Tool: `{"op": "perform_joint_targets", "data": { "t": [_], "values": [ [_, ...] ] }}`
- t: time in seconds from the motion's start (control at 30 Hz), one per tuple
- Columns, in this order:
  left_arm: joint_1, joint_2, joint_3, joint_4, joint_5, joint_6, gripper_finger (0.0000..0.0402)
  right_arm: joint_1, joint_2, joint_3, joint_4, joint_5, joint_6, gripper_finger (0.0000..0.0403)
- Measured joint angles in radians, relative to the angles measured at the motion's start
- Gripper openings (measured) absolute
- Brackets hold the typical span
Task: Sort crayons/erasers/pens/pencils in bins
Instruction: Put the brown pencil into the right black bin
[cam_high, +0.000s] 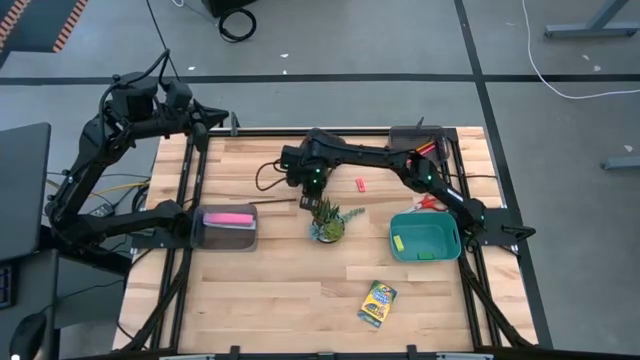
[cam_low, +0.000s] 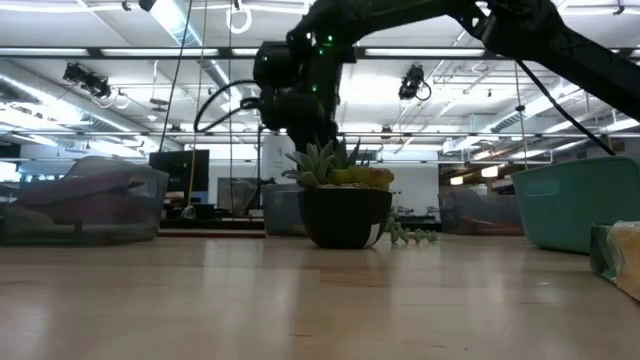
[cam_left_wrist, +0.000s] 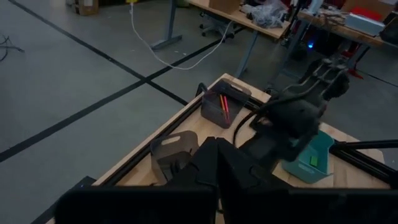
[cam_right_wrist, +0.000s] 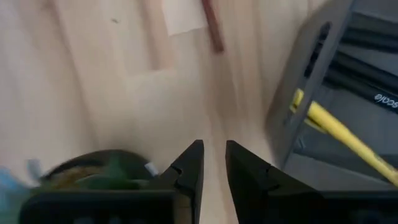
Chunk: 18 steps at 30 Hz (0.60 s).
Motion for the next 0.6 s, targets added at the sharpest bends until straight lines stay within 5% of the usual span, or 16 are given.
{"op": "perform_joint_targets", "data": {
  "t": [0.37, 0.6],
  "values": [
    [0.0, 0.0, 0.0, 0.014, 0.0, 0.005, 0.0006, -0.093, 0.002, -0.115, 0.022, 0.131, -0.108, 0.0076],
    [0.0, 0.0, 0.0, 0.014, 0.0, 0.004, 0.0017, -0.157, 0.001, -0.116, 0.023, 0.125, -0.155, 0.0076]
  ]
}}
